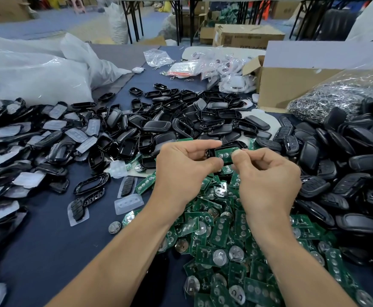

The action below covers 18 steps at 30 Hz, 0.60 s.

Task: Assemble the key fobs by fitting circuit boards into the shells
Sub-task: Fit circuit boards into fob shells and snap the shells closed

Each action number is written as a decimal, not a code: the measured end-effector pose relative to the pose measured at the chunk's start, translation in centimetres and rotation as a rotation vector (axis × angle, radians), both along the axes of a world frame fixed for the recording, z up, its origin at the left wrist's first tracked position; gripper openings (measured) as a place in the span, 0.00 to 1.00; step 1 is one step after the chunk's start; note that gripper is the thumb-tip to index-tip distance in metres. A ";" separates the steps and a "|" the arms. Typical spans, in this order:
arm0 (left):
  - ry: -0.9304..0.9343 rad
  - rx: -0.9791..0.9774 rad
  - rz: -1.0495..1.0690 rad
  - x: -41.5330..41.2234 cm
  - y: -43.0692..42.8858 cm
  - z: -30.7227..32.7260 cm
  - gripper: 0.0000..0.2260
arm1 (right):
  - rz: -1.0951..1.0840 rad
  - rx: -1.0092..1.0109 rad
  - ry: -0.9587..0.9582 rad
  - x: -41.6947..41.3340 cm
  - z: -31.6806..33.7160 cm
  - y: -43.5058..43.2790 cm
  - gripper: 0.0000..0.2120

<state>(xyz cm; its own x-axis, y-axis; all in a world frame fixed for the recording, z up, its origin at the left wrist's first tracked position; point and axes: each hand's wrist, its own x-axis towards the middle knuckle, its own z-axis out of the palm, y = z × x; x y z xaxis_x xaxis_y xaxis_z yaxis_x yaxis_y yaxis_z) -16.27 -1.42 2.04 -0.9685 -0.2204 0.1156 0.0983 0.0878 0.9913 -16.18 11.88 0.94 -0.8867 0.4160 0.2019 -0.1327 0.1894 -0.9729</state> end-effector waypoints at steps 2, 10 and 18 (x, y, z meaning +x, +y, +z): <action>0.006 0.019 0.000 0.1 0.2 0.1 0.16 | 0.031 -0.043 0.005 0.0 0.1 0.0 0.08; -0.056 0.130 0.009 0.1 0.5 0.7 0.19 | 0.067 0.048 0.054 0.4 0.4 -0.2 0.07; -0.059 0.154 0.027 0.0 0.4 0.4 0.19 | 0.064 0.103 0.069 0.5 0.8 0.0 0.20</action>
<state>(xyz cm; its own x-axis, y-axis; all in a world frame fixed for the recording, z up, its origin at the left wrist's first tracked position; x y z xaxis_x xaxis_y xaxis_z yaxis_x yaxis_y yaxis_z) -16.32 -1.04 2.48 -0.9662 -0.2568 0.0220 0.0396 -0.0636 0.9972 -15.67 11.85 1.70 -0.8933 0.3328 0.3022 -0.2137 0.2771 -0.9368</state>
